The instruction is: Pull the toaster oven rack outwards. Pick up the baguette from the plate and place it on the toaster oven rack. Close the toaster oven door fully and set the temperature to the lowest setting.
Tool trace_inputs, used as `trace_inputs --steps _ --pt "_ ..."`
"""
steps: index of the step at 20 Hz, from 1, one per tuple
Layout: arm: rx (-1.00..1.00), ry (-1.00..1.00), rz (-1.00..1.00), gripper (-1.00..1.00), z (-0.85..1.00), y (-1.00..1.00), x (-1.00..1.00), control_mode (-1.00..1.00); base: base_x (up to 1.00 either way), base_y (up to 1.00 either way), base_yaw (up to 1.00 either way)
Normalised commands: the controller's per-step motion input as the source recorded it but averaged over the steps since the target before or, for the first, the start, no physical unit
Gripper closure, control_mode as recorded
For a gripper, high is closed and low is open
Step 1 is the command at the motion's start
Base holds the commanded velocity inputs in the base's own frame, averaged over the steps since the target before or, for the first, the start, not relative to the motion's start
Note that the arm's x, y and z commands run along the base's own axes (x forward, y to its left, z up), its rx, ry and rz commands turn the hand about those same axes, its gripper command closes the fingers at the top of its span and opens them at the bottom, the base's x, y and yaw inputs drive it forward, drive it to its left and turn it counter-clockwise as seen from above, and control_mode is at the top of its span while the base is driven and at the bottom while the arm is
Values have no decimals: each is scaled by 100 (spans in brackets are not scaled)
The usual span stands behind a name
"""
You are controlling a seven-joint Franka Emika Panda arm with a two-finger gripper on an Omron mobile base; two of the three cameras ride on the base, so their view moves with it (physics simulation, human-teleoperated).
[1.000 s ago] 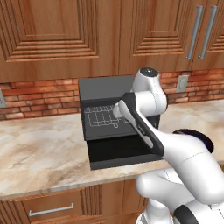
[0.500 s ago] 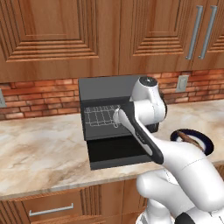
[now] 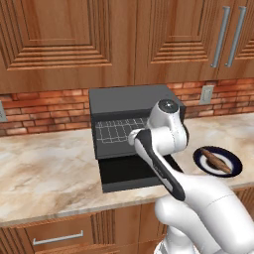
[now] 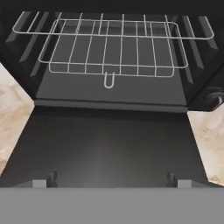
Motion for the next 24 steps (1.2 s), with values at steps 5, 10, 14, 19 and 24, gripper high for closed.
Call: trace_inputs --steps 5,10,14,19,24 --pt "0 -4 -2 -100 -15 0 0 -100 0 0 0" --pt "0 0 -2 -100 -10 0 0 -100 0 0 0" --pt "0 0 -2 -100 -7 0 0 -100 0 0 0" --pt "2 0 -3 -100 -10 0 0 -100 0 0 0" --pt "4 0 -2 -100 -15 0 8 -100 0 0 0"
